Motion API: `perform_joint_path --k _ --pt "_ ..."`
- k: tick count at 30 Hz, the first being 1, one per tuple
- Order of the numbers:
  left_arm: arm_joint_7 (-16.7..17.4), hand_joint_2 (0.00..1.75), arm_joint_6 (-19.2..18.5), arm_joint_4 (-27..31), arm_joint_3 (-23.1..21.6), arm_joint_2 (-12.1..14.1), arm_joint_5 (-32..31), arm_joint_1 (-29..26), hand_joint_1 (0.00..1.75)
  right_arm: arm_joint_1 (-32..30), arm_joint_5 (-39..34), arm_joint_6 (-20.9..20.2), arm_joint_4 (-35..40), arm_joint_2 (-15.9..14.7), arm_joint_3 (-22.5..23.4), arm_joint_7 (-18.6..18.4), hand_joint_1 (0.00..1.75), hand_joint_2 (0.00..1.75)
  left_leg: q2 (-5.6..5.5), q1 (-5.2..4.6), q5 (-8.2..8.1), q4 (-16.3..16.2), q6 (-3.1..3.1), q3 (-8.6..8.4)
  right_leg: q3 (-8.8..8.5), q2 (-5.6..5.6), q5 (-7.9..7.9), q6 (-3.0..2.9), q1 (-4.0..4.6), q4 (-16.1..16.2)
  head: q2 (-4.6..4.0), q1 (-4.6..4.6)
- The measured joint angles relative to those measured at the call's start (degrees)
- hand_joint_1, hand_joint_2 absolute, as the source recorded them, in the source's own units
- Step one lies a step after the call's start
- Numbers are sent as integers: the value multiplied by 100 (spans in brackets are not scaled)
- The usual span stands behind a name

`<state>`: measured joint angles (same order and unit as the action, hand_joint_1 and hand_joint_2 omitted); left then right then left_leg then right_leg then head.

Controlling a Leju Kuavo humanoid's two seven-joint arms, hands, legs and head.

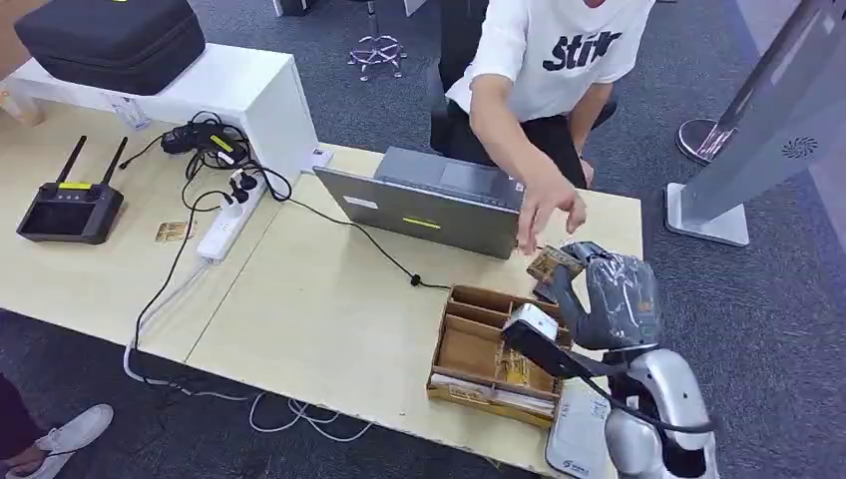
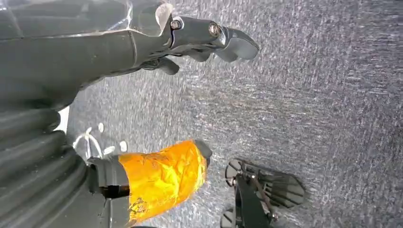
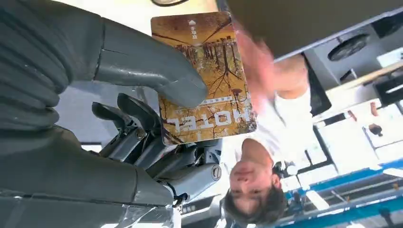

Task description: Pass the card to the sensor for recognition and then transmit it.

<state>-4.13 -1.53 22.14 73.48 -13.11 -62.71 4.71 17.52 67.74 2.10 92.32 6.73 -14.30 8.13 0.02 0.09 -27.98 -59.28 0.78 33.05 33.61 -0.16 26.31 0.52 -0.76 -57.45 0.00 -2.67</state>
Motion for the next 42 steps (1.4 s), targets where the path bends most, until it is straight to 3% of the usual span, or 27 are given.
perform_joint_path --k 8,9,10,20,24,30,34,37,40,42 --pt "-2 175 -35 -57 -153 111 -157 74 0 1223 201 -146 -1397 396 -142 -369 173 175 0 0 13 0 -5 -4 0 -1 -8 -7 1 -3 0 -2" --pt "-4 175 -35 -68 -166 118 -168 84 0 1332 219 -148 -1563 431 -142 -400 120 175 -5 0 13 0 -5 -2 0 4 -8 -7 1 -3 0 2" --pt "-7 175 -35 -74 -170 131 -173 83 0 1423 218 -148 -1687 452 -140 -409 0 175 -8 0 16 0 -2 -1 0 8 -8 -7 1 -3 0 0" --pt "-9 175 -37 -140 -179 173 -207 82 0 1687 -459 -194 -2380 607 -46 -72 0 175 -10 0 17 -1 -5 4 4 7 -9 -7 -1 -1 0 0" --pt "-11 175 -37 -160 -181 190 -207 75 0 1651 -1529 -205 -2369 607 322 215 0 175 -12 -1 17 -2 -4 4 6 9 -9 -7 -1 2 0 0" --pt "-9 175 -37 -162 -179 203 -205 62 0 1509 -2670 -295 -2060 509 1341 444 0 175 -10 -3 17 -6 -4 4 8 8 -12 -4 -1 4 0 -2" --pt "-9 175 -37 -162 -181 212 -203 43 0 1387 -3779 -390 -1914 271 2457 784 0 175 -35 -4 16 -9 -1 11 1 30 -11 -3 0 6 0 0" --pt "-9 175 -37 -162 -181 216 -203 28 0 1313 -3913 -461 -1903 126 3100 885 0 175 -28 -3 14 -10 1 17 8 24 -12 -1 -2 6 0 0" --pt "-18 175 -37 -162 -179 238 -205 66 0 1229 -4348 -152 -2019 -46 3712 932 0 175 -15 -10 8 -12 7 8 19 13 -11 1 -1 13 0 -7" --pt "-26 175 -39 -162 -179 243 -207 70 0 1120 -4909 83 -2561 -418 4456 1282 0 175 -80 -5 8 -14 11 1 -4 65 12 28 4 24 0 0"
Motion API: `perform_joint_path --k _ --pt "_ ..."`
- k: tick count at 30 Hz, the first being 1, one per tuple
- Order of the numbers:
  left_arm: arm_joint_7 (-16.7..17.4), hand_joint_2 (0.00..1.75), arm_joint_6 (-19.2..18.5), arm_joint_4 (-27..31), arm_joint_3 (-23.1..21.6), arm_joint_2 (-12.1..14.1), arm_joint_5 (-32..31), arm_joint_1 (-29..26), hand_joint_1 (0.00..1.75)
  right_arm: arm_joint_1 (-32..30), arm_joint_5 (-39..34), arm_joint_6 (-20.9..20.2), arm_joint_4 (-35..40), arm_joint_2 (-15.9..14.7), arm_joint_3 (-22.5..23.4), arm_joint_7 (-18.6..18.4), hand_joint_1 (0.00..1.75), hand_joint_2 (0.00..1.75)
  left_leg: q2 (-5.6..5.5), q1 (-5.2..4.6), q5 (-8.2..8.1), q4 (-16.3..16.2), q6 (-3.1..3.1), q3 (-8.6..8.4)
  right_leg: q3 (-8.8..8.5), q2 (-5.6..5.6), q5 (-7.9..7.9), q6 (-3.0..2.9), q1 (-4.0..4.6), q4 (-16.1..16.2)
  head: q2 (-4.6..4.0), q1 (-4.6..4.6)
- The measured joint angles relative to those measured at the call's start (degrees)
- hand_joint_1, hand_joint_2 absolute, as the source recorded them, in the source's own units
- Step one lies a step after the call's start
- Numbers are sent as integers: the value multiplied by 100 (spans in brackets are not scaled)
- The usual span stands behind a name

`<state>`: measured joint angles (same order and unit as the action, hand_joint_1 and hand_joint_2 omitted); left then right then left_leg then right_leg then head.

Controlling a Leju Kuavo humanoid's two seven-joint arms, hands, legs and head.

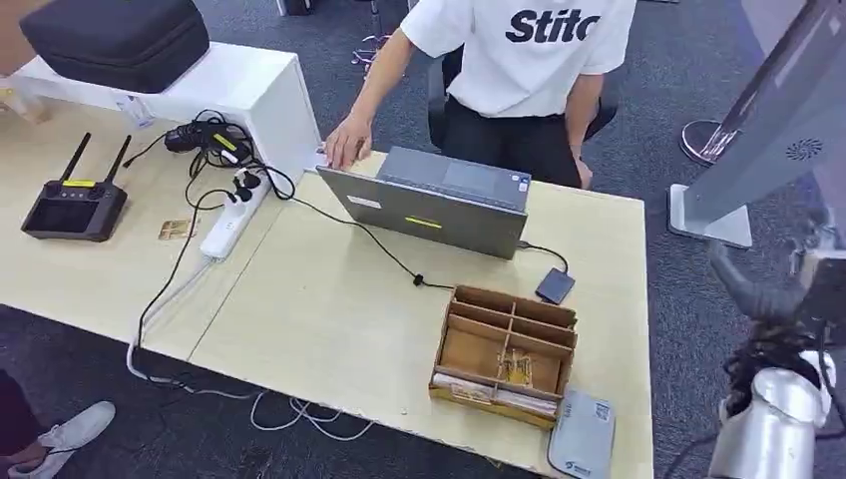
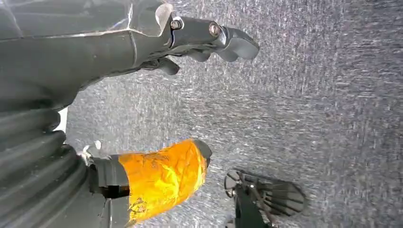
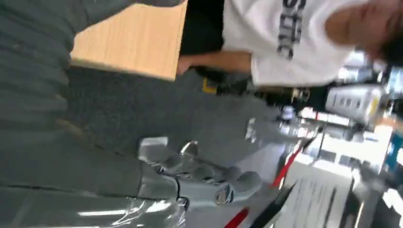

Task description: Pass the card to the sensor for recognition and then transmit it.

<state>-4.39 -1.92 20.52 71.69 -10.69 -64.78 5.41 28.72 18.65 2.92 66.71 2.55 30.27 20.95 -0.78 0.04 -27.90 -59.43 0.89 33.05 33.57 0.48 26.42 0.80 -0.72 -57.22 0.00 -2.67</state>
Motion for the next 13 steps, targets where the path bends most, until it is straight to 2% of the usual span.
perform_joint_path --k 2,3,4,6,7,8,9,10,12,13 --pt "0 175 -17 0 0 0 -2 -39 0 -247 -582 -48 -779 -419 904 452 0 175 -64 11 -6 1 9 -6 -47 66 18 13 5 14 0 6" --pt "0 175 -35 0 0 0 -2 -57 0 -385 -705 -155 -1104 -551 1194 604 0 175 -78 17 -10 2 16 -6 -61 84 20 14 5 20 0 11" --pt "-33 175 -50 0 0 0 -2 -89 0 -686 -781 -453 -1757 -782 1663 719 0 175 -89 19 -16 3 22 -3 -72 95 25 13 10 24 0 22" --pt "-151 175 -118 0 0 13 -9 -128 0 -1190 -1090 -1231 -2717 -992 2200 247 0 175 -70 20 -41 4 21 -7 -69 76 30 8 15 27 0 24" --pt "-199 175 -153 0 0 28 -24 -127 0 -1431 -1322 -1447 -3086 -1007 2441 -65 0 175 -52 19 -50 4 20 -11 -67 59 34 7 16 27 0 26" --pt "-253 175 -201 0 0 48 -57 -124 0 -1689 -1593 -1319 -3592 -986 2836 -688 0 175 -44 18 -60 7 14 -12 -68 52 46 5 16 24 0 22" --pt "-284 175 -234 0 0 57 -72 -125 0 -1841 -1672 -933 -3901 -853 3079 -1205 0 175 -33 19 -65 9 17 -18 -66 43 53 -4 18 21 0 28" --pt "-304 175 -258 0 0 61 -96 -125 0 -1976 -1701 -338 -4174 -742 3295 -1694 0 175 -20 19 -70 13 14 -21 -64 32 55 -7 19 18 0 24" --pt "-310 175 -308 2 0 66 -129 -126 0 -2154 -1722 376 -4601 -506 3584 -2158 0 175 -3 18 -74 20 7 -29 -62 14 57 -11 17 14 0 15" --pt "-310 175 -313 2 0 68 -144 -128 0 -2216 -1720 532 -4767 -434 3694 -2269 0 175 15 18 -75 24 6 -33 -60 -4 58 -12 17 12 0 -4"
